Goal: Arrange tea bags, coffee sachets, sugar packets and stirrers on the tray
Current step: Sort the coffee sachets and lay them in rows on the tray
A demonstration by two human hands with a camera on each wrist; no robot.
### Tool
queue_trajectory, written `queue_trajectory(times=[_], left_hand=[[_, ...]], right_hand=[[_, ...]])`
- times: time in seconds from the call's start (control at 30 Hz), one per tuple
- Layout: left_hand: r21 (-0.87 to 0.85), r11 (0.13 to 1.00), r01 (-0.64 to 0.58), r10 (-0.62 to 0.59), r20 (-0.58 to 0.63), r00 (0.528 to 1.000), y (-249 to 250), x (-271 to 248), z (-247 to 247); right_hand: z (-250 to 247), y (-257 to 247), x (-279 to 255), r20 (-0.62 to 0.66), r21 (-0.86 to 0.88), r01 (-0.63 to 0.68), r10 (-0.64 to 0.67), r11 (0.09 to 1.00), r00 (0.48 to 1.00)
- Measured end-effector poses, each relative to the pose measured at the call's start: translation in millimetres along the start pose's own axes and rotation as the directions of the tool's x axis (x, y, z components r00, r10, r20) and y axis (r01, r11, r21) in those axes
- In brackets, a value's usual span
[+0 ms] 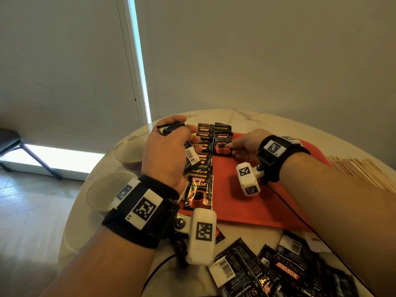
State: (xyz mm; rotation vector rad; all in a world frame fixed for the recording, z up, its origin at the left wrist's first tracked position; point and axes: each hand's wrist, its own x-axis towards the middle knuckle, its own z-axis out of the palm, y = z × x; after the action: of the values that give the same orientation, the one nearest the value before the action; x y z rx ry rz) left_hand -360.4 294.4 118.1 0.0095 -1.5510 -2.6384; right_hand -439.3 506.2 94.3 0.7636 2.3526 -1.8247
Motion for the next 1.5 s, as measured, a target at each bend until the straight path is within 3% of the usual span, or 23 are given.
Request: queue_trajectory(times=[0.47, 1.0, 1.1, 1.17, 1.3, 1.43, 1.5], left_hand=[[0.014, 1.000, -0.006, 0.006, -0.008, 1.000, -1, 0, 0], [-0.040, 0.998, 0.045, -0.044, 0.012, 0.999, -2, -5, 3], [-0.101, 0.990, 0.103, -0.101, 0.029, 0.994, 0, -3, 3], [-0.131, 0.985, 0.112, -0.108, 0.040, 0.993, -1, -2, 4], [-0.121, 0.990, 0.075, -0.070, 0.045, 0.997, -3, -7, 7], [0.079, 0.997, 0.001, 0.000, -0.010, 1.000, -4, -13, 6], [0.092, 0.996, 0.013, -0.013, 0.001, 1.000, -4, -15, 6]], right_hand=[[1, 7, 8, -0.045, -0.002, 0.027, -0.027, 1.000, 0.999], [-3, 6, -14, 0.026, 0.089, 0.024, -0.027, 0.996, 0.999], [-6, 1, -31, -0.023, 0.144, 0.130, -0.128, 0.981, 0.992], [-8, -4, -49, 0.042, 0.206, 0.239, -0.253, 0.949, 0.967], [2, -7, -92, 0.305, 0.273, 0.322, -0.399, 0.907, 0.865], [11, -5, -106, 0.309, 0.180, 0.572, -0.598, 0.800, 0.740], [11, -7, -107, 0.325, 0.119, 0.645, -0.643, 0.755, 0.693]])
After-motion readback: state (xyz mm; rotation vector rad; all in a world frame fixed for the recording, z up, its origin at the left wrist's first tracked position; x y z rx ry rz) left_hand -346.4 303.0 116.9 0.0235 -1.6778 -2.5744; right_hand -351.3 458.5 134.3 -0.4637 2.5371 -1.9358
